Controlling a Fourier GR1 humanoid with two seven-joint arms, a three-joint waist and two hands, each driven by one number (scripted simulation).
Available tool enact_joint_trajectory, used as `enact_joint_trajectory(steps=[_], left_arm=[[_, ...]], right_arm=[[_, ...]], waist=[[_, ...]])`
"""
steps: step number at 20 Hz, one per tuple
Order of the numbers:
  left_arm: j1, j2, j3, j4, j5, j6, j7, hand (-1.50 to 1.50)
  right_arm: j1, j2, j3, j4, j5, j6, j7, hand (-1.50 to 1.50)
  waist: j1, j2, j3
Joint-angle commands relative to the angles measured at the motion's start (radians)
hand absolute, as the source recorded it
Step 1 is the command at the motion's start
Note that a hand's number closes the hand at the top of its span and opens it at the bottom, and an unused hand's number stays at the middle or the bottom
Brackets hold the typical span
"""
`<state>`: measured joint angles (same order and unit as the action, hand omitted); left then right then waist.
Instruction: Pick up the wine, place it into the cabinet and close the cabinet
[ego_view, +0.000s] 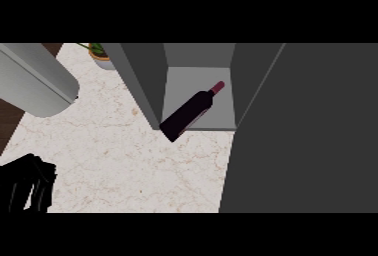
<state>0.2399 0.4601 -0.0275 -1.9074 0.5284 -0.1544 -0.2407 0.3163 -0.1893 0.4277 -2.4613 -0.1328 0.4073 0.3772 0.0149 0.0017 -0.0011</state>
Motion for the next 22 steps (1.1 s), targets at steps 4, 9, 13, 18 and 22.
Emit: enact_joint_trajectory(steps=[4,9,13,18,22], left_arm=[[-0.007,0.035,0.069,0.048,0.046,-0.081,-0.015,1.5],[-0.01,0.017,0.057,0.059,0.033,-0.09,-0.006,1.5],[0.024,0.011,0.086,0.069,0.024,-0.124,-0.028,1.5],[0.0,-0.005,0.083,0.005,0.037,-0.09,0.063,1.5],[0.012,-0.014,0.121,0.063,0.014,-0.165,-0.003,1.5]], right_arm=[[-0.218,0.131,0.135,0.023,-0.077,-0.055,0.116,1.5],[-0.44,0.185,0.13,0.118,-0.128,-0.168,0.243,1.5],[-0.683,0.187,0.186,0.223,-0.121,-0.376,0.258,1.5],[-0.923,0.189,0.189,0.413,-0.189,-0.565,0.205,1.5],[-0.983,0.189,0.109,0.556,-0.273,-0.545,0.095,1.5]], waist=[[0.008,0.0,-0.001],[0.008,0.0,-0.001],[0.009,-0.002,-0.001],[0.004,-0.002,0.0],[0.0,0.0,0.001]])
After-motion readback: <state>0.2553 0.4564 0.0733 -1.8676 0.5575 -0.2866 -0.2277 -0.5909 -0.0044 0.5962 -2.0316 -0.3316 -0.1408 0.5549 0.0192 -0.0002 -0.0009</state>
